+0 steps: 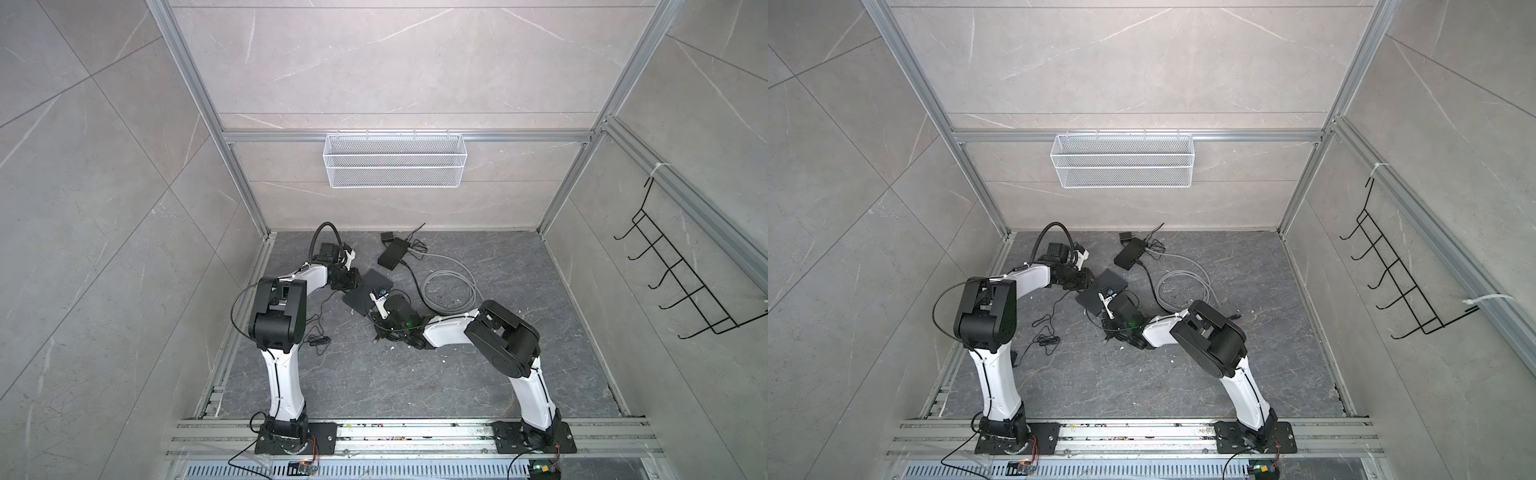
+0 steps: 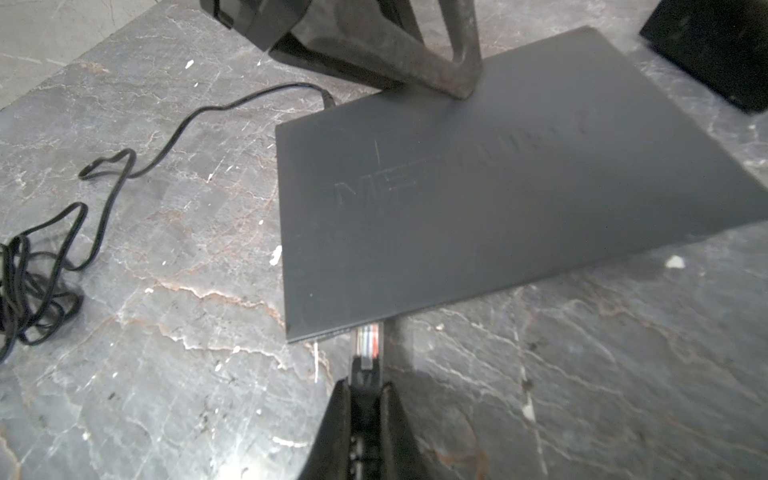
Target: Insert the plug into the switch port
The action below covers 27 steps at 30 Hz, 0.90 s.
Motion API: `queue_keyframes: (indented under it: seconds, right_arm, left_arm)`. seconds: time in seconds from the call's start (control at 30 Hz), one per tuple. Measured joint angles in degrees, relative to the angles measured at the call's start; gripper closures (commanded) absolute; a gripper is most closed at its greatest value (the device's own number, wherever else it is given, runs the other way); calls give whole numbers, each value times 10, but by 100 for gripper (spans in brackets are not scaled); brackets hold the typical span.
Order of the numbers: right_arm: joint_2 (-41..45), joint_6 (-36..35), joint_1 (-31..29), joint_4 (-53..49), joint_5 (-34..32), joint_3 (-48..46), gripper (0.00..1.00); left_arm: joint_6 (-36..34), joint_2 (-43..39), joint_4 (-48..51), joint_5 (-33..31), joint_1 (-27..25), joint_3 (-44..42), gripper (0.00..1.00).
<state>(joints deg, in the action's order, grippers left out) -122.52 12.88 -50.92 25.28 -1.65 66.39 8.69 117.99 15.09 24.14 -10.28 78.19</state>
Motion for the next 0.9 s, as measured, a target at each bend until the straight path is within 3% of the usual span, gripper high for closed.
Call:
queue_keyframes:
  seconds: [0.4, 0.9]
  right_arm:
    - [7, -11, 8, 33, 46, -32, 97]
    - [16, -17, 4, 15, 56, -34, 97]
  left_arm:
    - [37, -3, 3, -16, 0, 0, 68]
    - [52, -6, 5, -20, 0, -2, 68]
